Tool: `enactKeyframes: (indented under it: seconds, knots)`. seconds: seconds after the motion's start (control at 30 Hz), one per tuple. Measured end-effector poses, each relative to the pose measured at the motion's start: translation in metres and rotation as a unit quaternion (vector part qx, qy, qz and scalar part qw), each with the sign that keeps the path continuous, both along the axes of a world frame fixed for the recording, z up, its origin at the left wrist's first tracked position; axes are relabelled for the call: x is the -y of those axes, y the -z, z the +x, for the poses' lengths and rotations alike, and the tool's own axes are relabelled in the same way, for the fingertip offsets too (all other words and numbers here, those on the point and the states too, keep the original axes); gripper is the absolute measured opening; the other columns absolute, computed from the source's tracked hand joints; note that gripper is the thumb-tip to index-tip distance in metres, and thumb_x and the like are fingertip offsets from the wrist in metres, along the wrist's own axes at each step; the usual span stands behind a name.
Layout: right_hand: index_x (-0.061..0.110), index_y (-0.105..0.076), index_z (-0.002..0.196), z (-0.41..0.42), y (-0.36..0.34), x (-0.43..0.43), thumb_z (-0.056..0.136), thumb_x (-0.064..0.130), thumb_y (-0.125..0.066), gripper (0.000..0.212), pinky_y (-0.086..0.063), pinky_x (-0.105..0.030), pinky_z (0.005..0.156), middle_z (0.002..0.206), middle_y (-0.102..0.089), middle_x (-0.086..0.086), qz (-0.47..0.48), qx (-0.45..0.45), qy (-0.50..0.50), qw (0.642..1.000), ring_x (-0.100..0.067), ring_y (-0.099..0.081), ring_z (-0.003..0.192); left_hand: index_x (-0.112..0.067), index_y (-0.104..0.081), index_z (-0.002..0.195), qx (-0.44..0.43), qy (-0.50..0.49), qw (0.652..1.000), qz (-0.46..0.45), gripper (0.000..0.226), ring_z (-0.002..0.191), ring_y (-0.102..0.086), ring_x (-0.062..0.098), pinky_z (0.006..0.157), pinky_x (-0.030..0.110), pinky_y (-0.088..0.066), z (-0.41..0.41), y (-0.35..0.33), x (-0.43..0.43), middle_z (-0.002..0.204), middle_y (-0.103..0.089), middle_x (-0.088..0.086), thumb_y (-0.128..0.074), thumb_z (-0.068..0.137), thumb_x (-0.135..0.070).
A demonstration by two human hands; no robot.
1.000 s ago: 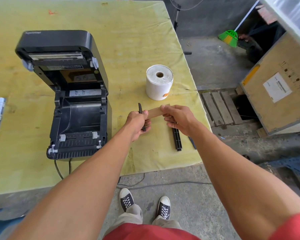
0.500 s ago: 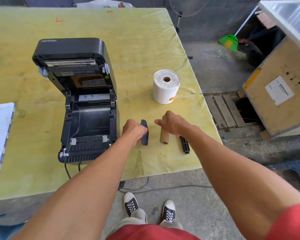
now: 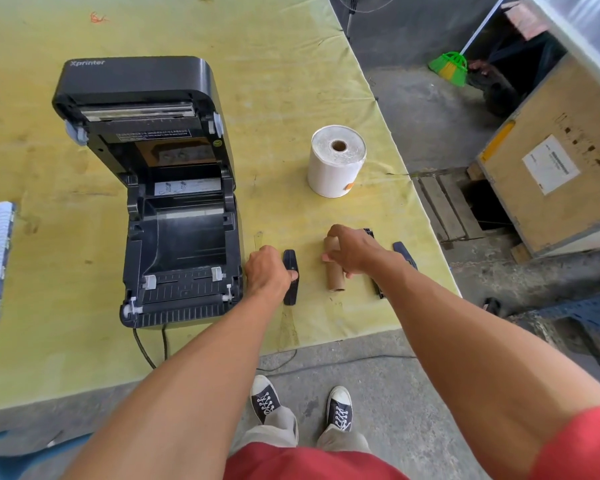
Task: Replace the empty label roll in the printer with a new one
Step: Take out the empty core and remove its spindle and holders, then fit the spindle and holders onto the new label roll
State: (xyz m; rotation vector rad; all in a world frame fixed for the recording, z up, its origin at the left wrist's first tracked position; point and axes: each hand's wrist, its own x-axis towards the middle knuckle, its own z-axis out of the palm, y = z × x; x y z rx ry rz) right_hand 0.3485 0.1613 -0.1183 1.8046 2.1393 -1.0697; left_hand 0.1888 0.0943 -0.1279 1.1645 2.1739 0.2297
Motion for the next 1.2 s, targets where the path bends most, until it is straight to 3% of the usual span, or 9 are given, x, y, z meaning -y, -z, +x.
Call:
enactKeyframes:
  seconds: [0.1,0.37,0.47,0.6,0.7,0.87,0.97,1.1,1.2]
  knots:
    - [0.017,-0.047,0.128,0.0,0.0,0.0,0.093,0.035,-0.065,0.043,-0.058,-0.038,0.067,0.1,-0.061,-0.012,-0.004,-0.008,0.006,1.0,-0.026,-0.07,0.058,-0.004,-0.063,0.082,0.01,0.018,1.0,-0.013,0.037,0.074,-0.071,0.028,0.07,0.038,-0.061,-0.003,-0.001,-0.003,0.083,-0.072,0.013,-0.086,0.071,-0.031]
    - [0.019,-0.042,0.133,0.002,-0.007,0.001,0.093,0.042,-0.063,0.052,-0.057,-0.038,0.07,0.1,-0.06,-0.011,0.008,0.008,0.033,0.999,-0.024,-0.071,0.057,-0.001,-0.066,0.079,0.002,0.053,0.998,-0.029,0.035,0.073,-0.071,0.028,0.069,0.037,-0.061,-0.01,-0.002,-0.009,0.081,-0.071,0.014,-0.084,0.073,-0.03]
    - [0.018,-0.041,0.134,0.006,-0.012,-0.003,0.092,0.045,-0.062,0.054,-0.056,-0.035,0.068,0.104,-0.06,-0.013,0.024,0.0,0.055,0.998,-0.021,-0.07,0.054,-0.001,-0.062,0.076,-0.02,0.069,0.997,-0.015,0.03,0.073,-0.069,0.027,0.061,0.034,-0.058,-0.01,-0.005,-0.017,0.084,-0.071,0.014,-0.08,0.079,-0.026]
    - [0.015,-0.04,0.135,0.015,-0.024,-0.02,0.094,0.045,-0.061,0.055,-0.056,-0.037,0.071,0.089,-0.059,-0.01,0.039,0.006,0.066,0.997,-0.021,-0.068,0.055,-0.006,-0.055,0.087,-0.075,0.096,0.99,0.074,0.022,0.064,-0.055,0.021,0.049,0.029,-0.041,-0.006,-0.027,-0.044,0.085,-0.066,0.012,-0.072,0.086,-0.019]
    - [0.013,-0.041,0.132,0.025,-0.032,-0.045,0.096,0.041,-0.058,0.049,-0.055,-0.038,0.075,0.085,-0.059,-0.008,0.062,0.017,0.071,0.995,-0.022,-0.066,0.059,-0.005,-0.054,0.105,-0.079,0.146,0.975,0.147,0.025,0.077,-0.058,0.028,0.059,0.035,-0.045,0.003,-0.053,-0.078,0.098,-0.063,0.015,-0.067,0.089,-0.019]
    - [0.005,-0.041,0.133,0.034,-0.034,-0.07,0.095,0.036,-0.062,0.053,-0.051,-0.044,0.087,0.118,-0.057,-0.017,0.064,0.056,0.066,0.994,-0.034,-0.06,0.096,-0.009,-0.047,0.125,-0.093,0.241,0.943,0.21,0.042,0.107,-0.05,0.033,0.082,0.041,-0.048,0.02,-0.075,-0.112,0.121,-0.047,0.015,-0.066,0.088,-0.017]
    - [0.006,-0.04,0.136,0.043,-0.036,-0.097,0.092,0.035,-0.066,0.059,-0.047,-0.044,0.093,0.134,-0.054,-0.018,0.073,0.042,0.062,0.995,-0.036,-0.052,0.118,-0.011,-0.046,0.132,-0.125,0.275,0.934,0.189,0.051,0.117,-0.042,0.032,0.09,0.044,-0.047,0.038,-0.084,-0.136,0.132,-0.04,0.014,-0.067,0.088,-0.026]
    - [0.012,-0.035,0.144,0.053,-0.029,-0.126,0.09,0.036,-0.069,0.068,-0.043,-0.039,0.088,0.138,-0.053,-0.015,0.069,0.015,0.047,0.996,-0.034,-0.051,0.122,-0.007,-0.051,0.13,-0.174,0.288,0.932,0.134,0.054,0.129,-0.03,0.034,0.098,0.047,-0.04,0.059,-0.081,-0.163,0.144,-0.03,0.016,-0.062,0.089,-0.039]
    - [0.016,-0.033,0.146,0.063,-0.022,-0.142,0.088,0.036,-0.071,0.072,-0.046,-0.037,0.079,0.134,-0.055,-0.015,0.041,0.002,0.043,0.998,-0.032,-0.057,0.103,-0.006,-0.061,0.117,-0.187,0.274,0.937,0.113,0.05,0.13,-0.024,0.034,0.1,0.048,-0.036,0.067,-0.075,-0.179,0.144,-0.026,0.015,-0.07,0.082,-0.042]
